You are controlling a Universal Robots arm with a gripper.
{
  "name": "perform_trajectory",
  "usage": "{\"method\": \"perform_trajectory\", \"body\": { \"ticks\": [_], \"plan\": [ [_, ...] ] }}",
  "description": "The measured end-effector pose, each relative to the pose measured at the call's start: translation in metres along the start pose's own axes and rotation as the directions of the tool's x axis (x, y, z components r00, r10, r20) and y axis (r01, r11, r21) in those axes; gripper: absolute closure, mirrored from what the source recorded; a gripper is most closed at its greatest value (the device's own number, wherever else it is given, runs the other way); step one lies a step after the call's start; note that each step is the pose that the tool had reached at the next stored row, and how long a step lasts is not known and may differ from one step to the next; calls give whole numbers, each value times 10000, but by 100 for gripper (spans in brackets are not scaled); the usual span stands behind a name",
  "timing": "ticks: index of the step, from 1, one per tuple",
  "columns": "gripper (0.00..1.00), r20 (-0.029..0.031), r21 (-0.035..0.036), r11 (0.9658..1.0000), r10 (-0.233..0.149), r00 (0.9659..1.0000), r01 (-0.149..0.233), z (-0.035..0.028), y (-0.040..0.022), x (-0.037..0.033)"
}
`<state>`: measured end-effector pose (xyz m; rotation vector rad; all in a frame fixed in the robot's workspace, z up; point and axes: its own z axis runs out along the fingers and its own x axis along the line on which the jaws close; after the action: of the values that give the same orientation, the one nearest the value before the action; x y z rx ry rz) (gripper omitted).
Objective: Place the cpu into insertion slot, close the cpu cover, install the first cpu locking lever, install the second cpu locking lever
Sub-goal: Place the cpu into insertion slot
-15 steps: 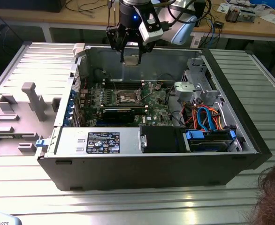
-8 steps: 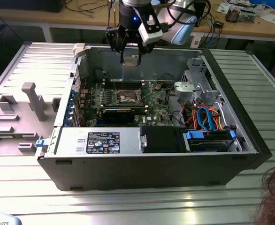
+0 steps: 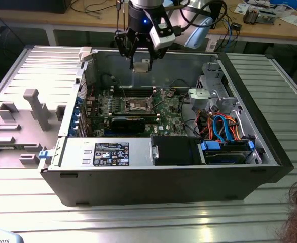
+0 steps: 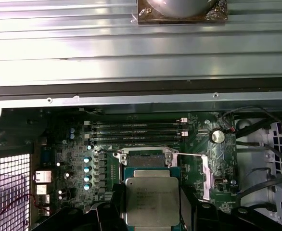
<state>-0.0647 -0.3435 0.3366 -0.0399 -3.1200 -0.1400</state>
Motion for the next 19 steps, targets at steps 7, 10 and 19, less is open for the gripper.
{"method": "perform_trajectory", "body": {
  "ticks": [7,10,19],
  "plan": [
    [46,0,0,10000,0,10000,0,21,-2,5],
    [46,0,0,10000,0,10000,0,27,-3,7],
    [46,0,0,10000,0,10000,0,47,-4,13]
  ]
}}
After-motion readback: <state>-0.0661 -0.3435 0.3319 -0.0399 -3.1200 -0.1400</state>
